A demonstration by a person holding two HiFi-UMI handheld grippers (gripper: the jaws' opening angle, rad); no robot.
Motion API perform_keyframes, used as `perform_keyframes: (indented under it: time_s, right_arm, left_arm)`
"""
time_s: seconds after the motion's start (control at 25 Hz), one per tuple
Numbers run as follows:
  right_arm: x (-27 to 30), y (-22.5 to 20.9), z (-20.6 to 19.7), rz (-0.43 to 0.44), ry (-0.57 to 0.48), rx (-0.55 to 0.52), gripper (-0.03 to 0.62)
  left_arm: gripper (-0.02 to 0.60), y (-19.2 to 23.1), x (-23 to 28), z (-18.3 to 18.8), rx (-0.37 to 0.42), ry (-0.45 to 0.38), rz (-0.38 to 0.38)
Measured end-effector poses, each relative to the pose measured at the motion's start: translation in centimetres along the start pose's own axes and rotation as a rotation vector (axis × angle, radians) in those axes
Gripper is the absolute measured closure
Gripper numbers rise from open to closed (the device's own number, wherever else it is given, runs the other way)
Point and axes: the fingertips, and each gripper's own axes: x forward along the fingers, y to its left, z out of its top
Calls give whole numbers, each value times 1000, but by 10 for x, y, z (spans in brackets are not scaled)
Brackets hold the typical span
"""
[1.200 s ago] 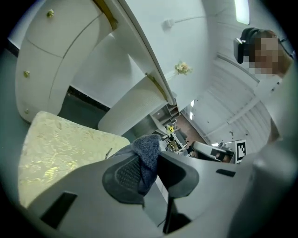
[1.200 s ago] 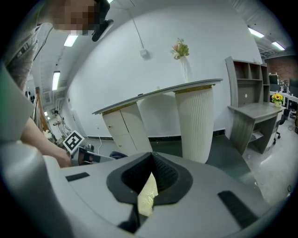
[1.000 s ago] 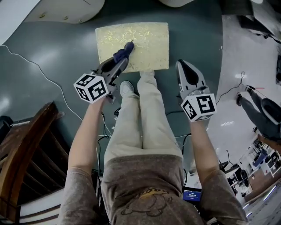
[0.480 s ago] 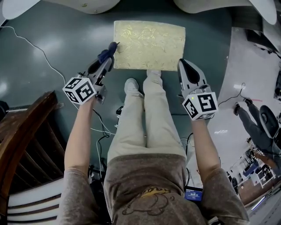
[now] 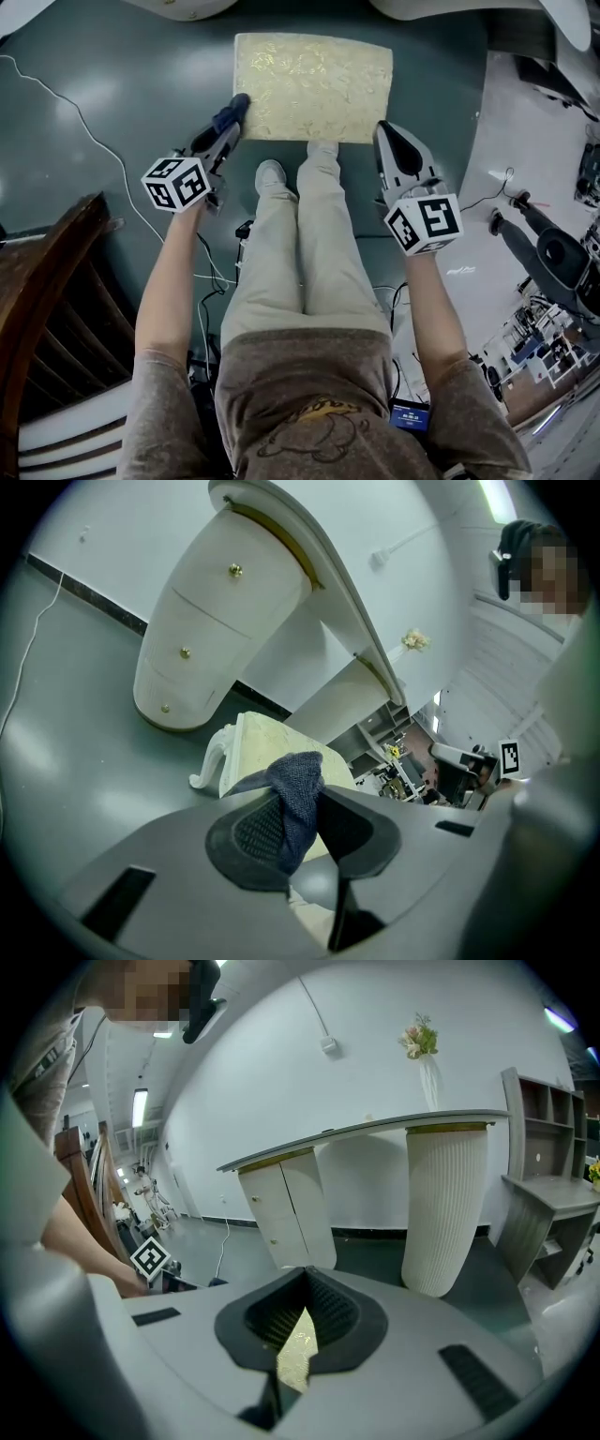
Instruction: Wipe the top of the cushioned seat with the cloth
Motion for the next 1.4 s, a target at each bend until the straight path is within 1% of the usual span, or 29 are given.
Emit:
perform_keyframes:
  time_s: [0.12, 0.24, 0.76, 1.4]
  right_arm:
    - [-2, 2, -4, -8, 9, -7, 597]
    - [-12, -6, -6, -23, 19, -10, 597]
    - [-34, -38, -15, -68, 8, 35, 597]
    - [-77, -108, -31, -146, -29, 114, 597]
  left_arm:
    - [488, -3, 10, -11, 2, 18, -19]
    - [488, -15, 27, -18, 4, 37, -46]
    - [488, -53, 82, -45, 43, 139, -99]
    - [488, -141, 159, -84, 89, 262, -206]
